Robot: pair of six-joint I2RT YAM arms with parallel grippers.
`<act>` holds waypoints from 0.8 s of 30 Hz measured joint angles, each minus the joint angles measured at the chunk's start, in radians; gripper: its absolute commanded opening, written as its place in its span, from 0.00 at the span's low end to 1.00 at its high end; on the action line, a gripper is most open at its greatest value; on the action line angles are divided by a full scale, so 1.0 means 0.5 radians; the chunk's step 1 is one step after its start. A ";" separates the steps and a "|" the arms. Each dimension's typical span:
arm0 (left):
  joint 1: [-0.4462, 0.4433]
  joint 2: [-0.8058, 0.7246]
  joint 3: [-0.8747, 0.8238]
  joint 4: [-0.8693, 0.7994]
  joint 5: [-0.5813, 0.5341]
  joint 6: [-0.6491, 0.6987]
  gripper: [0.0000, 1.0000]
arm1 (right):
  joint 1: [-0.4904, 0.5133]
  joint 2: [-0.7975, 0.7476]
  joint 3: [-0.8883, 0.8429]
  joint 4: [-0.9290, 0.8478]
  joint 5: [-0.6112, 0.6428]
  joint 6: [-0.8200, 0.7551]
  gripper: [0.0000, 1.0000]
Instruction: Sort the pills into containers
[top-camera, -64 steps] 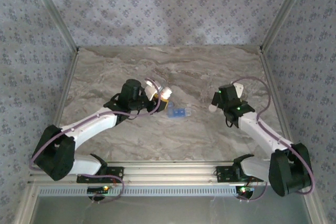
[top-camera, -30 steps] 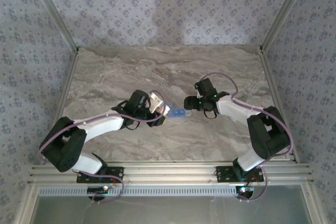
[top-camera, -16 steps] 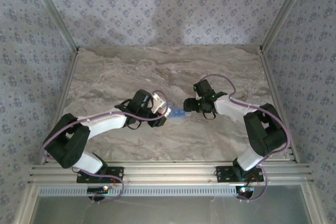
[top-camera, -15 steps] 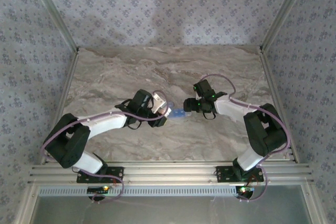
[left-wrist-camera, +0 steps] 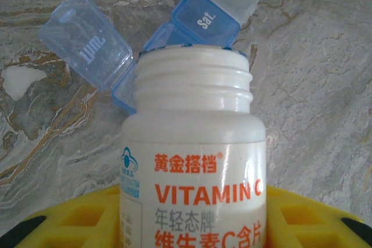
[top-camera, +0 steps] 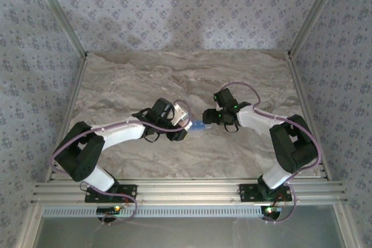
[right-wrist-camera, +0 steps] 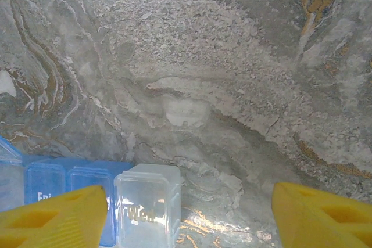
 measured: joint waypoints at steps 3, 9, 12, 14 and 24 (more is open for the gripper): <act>-0.008 0.027 0.042 -0.035 -0.011 0.014 0.00 | 0.005 0.000 0.000 0.000 0.000 0.000 0.76; -0.011 0.057 0.079 -0.103 -0.040 0.023 0.00 | 0.005 0.004 0.000 0.002 -0.001 0.000 0.76; -0.011 0.066 0.100 -0.145 -0.058 0.028 0.00 | 0.005 0.015 0.000 0.001 -0.001 0.000 0.76; -0.011 0.067 0.117 -0.172 -0.076 0.029 0.00 | 0.005 0.025 0.000 0.001 -0.003 0.001 0.76; -0.011 0.157 0.206 -0.333 -0.117 0.037 0.00 | 0.009 0.068 0.000 0.002 -0.016 0.007 0.76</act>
